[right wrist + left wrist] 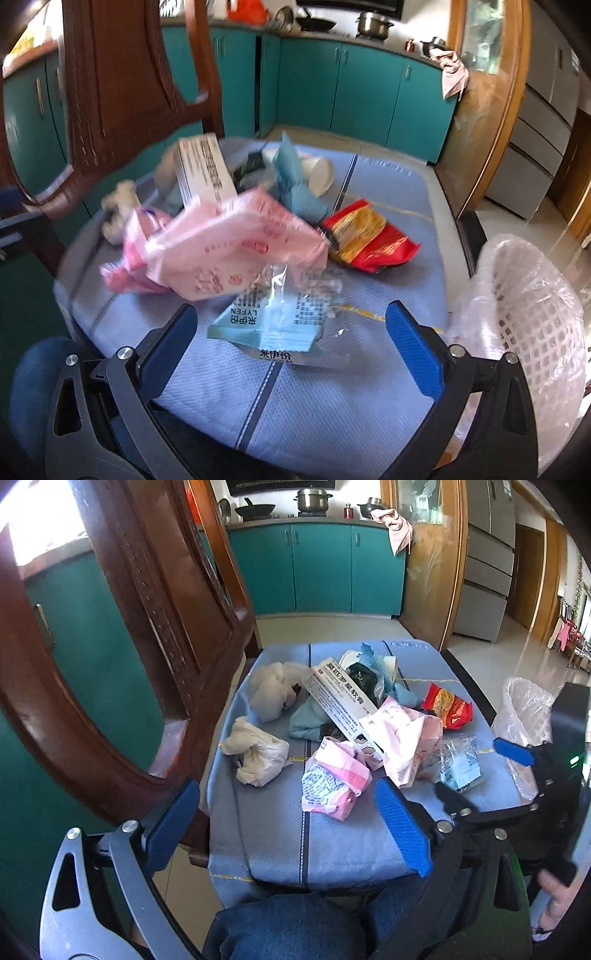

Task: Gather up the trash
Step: 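Grasp the clear blue-labeled packet with the right gripper while the left grasps a pink bag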

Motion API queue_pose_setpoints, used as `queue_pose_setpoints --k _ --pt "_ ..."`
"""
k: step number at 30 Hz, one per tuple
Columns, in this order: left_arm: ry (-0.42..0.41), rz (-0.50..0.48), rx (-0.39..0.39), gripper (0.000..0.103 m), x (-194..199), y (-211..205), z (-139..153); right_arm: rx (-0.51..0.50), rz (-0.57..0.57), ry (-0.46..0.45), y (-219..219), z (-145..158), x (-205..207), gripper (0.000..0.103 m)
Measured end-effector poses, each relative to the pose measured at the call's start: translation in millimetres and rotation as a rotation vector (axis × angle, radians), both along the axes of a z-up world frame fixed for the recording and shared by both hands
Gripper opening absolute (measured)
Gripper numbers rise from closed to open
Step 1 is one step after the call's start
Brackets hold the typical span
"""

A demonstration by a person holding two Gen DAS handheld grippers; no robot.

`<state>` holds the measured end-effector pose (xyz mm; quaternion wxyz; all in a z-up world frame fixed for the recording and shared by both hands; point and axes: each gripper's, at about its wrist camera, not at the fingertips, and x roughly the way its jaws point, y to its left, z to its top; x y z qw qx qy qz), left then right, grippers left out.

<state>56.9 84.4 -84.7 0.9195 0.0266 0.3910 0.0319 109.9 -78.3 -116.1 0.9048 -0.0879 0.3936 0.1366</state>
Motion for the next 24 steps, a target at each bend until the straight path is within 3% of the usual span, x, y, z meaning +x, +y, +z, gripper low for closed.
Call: queue_pose_setpoints --k 1,3,5,12,18,19,21,23,24 --pt "0.009 -0.005 -0.002 0.097 3 0 -3 0.004 0.006 0.006 0 -4 1 0.094" --pt "0.027 -0.016 -0.003 0.097 8 -3 -8 0.03 0.021 0.029 -1 -8 4 0.072" --pt "0.053 -0.033 -0.014 0.097 17 -5 -16 0.054 0.021 0.045 -5 -9 3 0.061" --pt "0.177 -0.088 -0.116 0.097 45 -18 -45 0.11 -0.007 0.032 -31 -1 -7 0.057" --pt "0.254 -0.09 -0.095 0.096 66 -33 -67 0.12 -0.017 0.03 -42 3 -18 0.057" --pt "0.265 -0.086 -0.094 0.091 68 -33 -70 0.117 -0.018 0.027 -43 3 -20 0.056" --pt "0.294 -0.082 -0.107 0.059 71 -33 -78 0.124 -0.018 0.025 -45 4 -23 0.056" --pt "0.322 -0.084 -0.158 0.041 71 -30 -85 0.127 -0.02 0.022 -45 5 -24 0.056" --pt "0.328 -0.09 -0.196 0.038 70 -27 -87 0.128 -0.02 0.018 -46 6 -24 0.056"
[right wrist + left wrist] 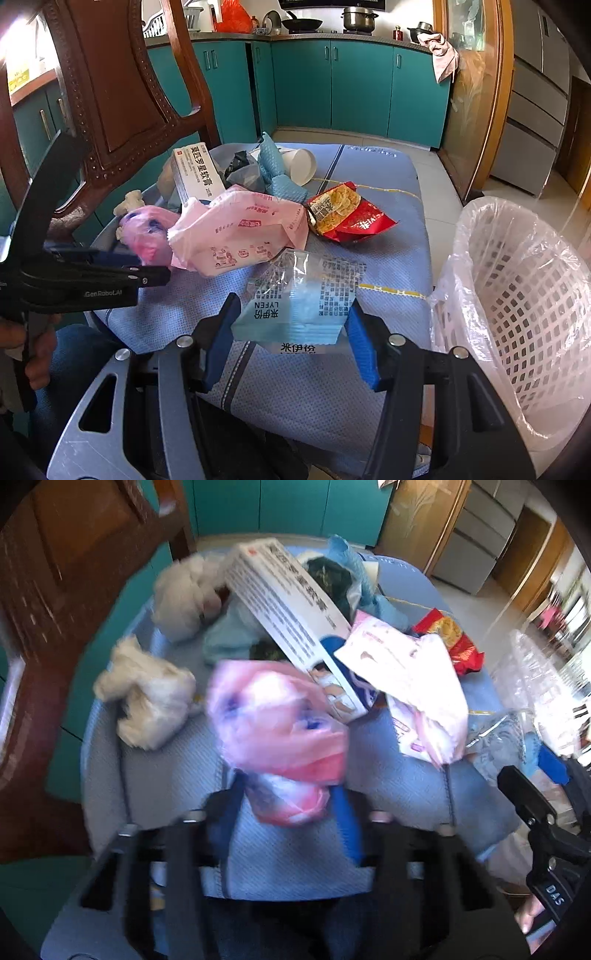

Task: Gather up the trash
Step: 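Grasp the clear blue-labeled packet with the right gripper while the left grasps a pink bag, then carry both items over the white basket and open both grippers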

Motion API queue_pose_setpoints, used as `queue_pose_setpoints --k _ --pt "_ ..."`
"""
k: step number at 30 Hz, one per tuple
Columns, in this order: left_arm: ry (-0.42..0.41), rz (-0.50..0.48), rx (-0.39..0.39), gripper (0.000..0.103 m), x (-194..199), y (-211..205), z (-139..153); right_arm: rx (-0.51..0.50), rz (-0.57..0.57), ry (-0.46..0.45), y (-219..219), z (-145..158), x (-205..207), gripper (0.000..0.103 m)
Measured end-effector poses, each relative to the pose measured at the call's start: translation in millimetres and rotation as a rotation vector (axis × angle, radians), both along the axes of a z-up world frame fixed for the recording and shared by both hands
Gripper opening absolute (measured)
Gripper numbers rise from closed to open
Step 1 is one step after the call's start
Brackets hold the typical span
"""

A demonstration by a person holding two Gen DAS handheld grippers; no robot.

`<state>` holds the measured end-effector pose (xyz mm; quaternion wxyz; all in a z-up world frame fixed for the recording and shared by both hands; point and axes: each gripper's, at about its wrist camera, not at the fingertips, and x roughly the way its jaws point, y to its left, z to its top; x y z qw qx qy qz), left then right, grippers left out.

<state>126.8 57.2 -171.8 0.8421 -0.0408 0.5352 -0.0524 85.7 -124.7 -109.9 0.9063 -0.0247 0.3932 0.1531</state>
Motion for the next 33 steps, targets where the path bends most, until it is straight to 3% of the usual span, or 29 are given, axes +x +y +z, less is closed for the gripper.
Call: queue_pose_setpoints --k 7,23,33 --pt "-0.068 0.008 -0.042 0.037 -18 10 14 -0.024 -0.024 -0.021 -1 7 -1 0.056" --pt "-0.42 0.046 0.055 0.037 -64 5 111 -0.066 -0.034 -0.129 0 43 -6 0.056" --pt "-0.497 0.034 0.084 0.037 -70 -7 147 -0.076 -0.089 -0.224 -23 80 -10 0.056"
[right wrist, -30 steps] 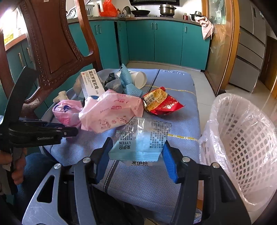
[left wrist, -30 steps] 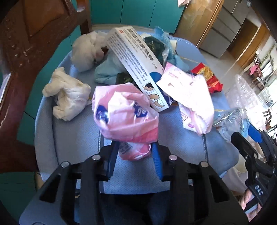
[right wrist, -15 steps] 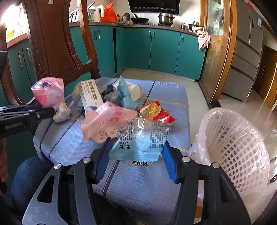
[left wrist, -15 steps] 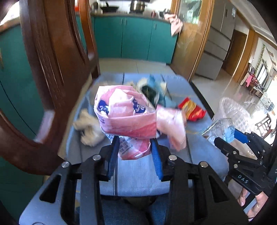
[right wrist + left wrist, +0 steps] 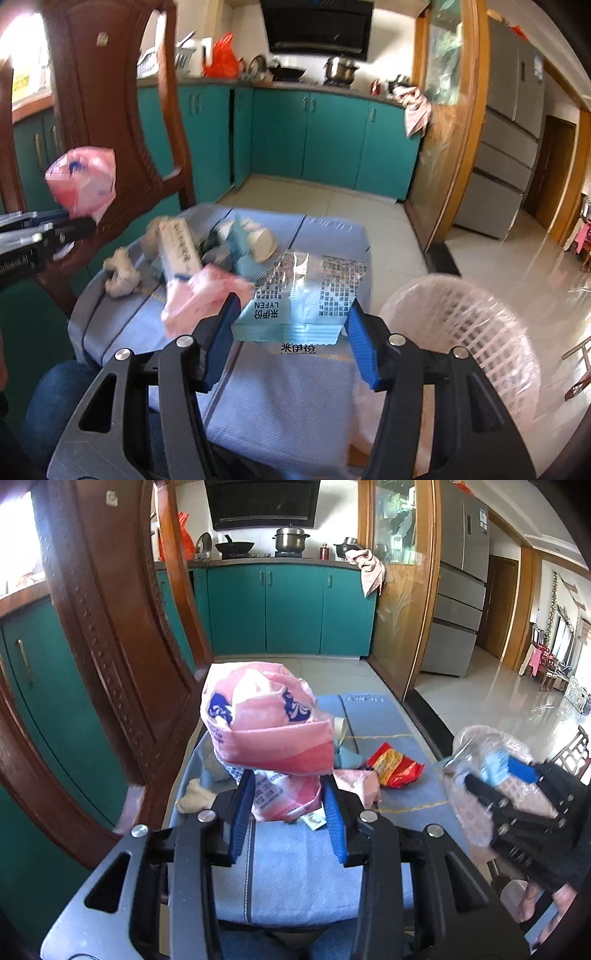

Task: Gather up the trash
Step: 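Carry both items over the white basket and open both grippers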

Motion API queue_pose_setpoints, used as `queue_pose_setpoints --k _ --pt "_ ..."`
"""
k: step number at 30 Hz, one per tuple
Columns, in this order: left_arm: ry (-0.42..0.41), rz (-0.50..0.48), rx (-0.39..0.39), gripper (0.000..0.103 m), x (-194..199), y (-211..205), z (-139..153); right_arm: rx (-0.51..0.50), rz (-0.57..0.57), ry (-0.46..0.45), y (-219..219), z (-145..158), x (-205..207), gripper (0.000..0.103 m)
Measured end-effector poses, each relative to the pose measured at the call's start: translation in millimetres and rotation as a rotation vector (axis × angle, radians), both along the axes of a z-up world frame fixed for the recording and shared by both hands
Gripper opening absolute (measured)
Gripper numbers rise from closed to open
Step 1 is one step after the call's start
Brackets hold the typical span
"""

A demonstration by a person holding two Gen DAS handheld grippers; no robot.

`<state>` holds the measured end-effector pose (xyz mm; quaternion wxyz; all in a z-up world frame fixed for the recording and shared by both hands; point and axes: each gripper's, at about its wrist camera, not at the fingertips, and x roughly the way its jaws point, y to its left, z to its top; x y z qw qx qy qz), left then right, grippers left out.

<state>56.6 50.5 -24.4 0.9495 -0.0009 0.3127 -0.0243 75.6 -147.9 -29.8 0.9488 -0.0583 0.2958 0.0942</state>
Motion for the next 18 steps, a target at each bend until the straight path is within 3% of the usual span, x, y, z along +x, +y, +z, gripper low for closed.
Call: queue_pose_setpoints --k 6,10,18 --pt "-0.041 -0.052 0.004 0.037 6 -26 17 -0.016 -0.122 -0.105 -56 42 -6 0.056" --pt "-0.06 -0.111 0.009 0.037 9 -52 23 -0.037 -0.23 -0.133 -102 53 -12 0.057" --pt "-0.001 -0.32 -0.014 0.037 27 -127 6 -0.003 -0.315 0.036 -160 -7 1 0.057"
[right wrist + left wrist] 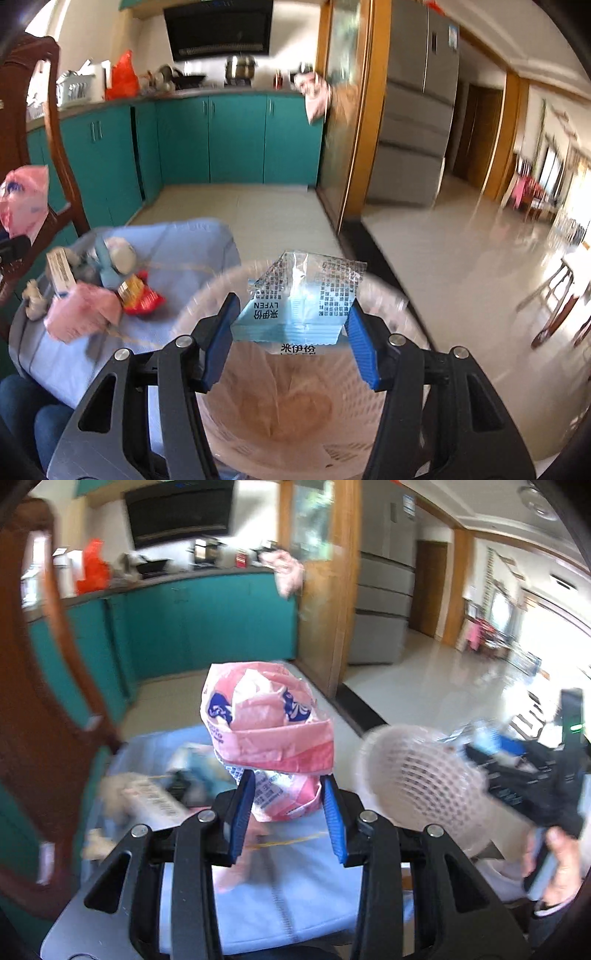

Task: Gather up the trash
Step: 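Carry both items over the white basket and open both grippers, then grasp the large pink printed wrapper with the right gripper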

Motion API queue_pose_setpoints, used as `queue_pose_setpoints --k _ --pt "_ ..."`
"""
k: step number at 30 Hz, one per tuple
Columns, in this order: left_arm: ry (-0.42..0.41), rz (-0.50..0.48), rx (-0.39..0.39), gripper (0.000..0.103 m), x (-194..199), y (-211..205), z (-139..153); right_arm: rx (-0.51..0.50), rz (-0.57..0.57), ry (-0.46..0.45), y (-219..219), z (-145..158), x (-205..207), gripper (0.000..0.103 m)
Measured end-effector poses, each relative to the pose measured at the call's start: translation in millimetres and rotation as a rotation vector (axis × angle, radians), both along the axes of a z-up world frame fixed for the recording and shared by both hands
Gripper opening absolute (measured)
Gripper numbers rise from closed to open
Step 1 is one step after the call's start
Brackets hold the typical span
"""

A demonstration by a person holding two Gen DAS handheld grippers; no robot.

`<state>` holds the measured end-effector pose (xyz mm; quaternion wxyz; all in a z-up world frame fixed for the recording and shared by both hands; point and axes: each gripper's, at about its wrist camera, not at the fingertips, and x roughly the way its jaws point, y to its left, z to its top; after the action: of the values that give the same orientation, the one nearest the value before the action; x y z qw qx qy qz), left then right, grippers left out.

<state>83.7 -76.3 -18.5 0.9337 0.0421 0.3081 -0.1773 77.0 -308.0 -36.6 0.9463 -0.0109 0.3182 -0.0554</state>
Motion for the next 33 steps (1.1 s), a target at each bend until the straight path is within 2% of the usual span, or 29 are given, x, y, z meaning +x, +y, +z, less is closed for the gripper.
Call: queue_pose_setpoints --k 4,6,9,11,13,15,17,19,21,25,27,30,33 --pt "0.047 -0.115 -0.024 0.037 10 -39 -13 0.041 -0.011 0.062 -16 -27 7 0.058" --pt "0.065 -0.165 -0.029 0.037 13 -56 -18 0.053 -0.026 0.086 -22 -33 11 0.071" --pt "0.104 -0.234 -0.039 0.037 20 -81 -30 0.042 -0.098 0.058 -34 -30 5 0.091" --pt "0.139 -0.278 -0.051 0.037 27 -97 -38 0.064 -0.132 0.027 -47 -23 -3 0.093" --pt "0.165 -0.318 -0.059 0.043 32 -112 -46 0.073 -0.173 0.011 -58 -19 -10 0.093" --pt "0.183 -0.354 -0.057 0.071 35 -125 -54 0.084 -0.207 -0.002 -66 -15 -16 0.093" --pt "0.162 -0.352 -0.03 0.077 32 -133 -58 0.089 -0.235 -0.015 -72 -12 -23 0.093" --pt "0.14 -0.328 0.006 0.081 29 -128 -60 0.091 -0.242 -0.023 -73 -11 -28 0.093" --pt "0.112 -0.262 0.047 0.086 31 -117 -62 0.087 -0.234 -0.028 -69 -12 -31 0.093" --pt "0.057 -0.067 0.123 0.086 26 -79 -58 0.068 -0.184 -0.025 -51 -14 -25 0.093" --pt "0.026 0.053 0.156 0.086 21 -45 -56 0.059 -0.125 -0.031 -29 -12 -19 0.093" --pt "0.015 0.171 0.17 0.086 9 3 -53 0.079 -0.015 -0.041 10 -10 -5 0.093" --pt "0.011 0.299 0.221 0.086 -5 55 -55 0.107 0.111 -0.026 60 -14 13 0.093"
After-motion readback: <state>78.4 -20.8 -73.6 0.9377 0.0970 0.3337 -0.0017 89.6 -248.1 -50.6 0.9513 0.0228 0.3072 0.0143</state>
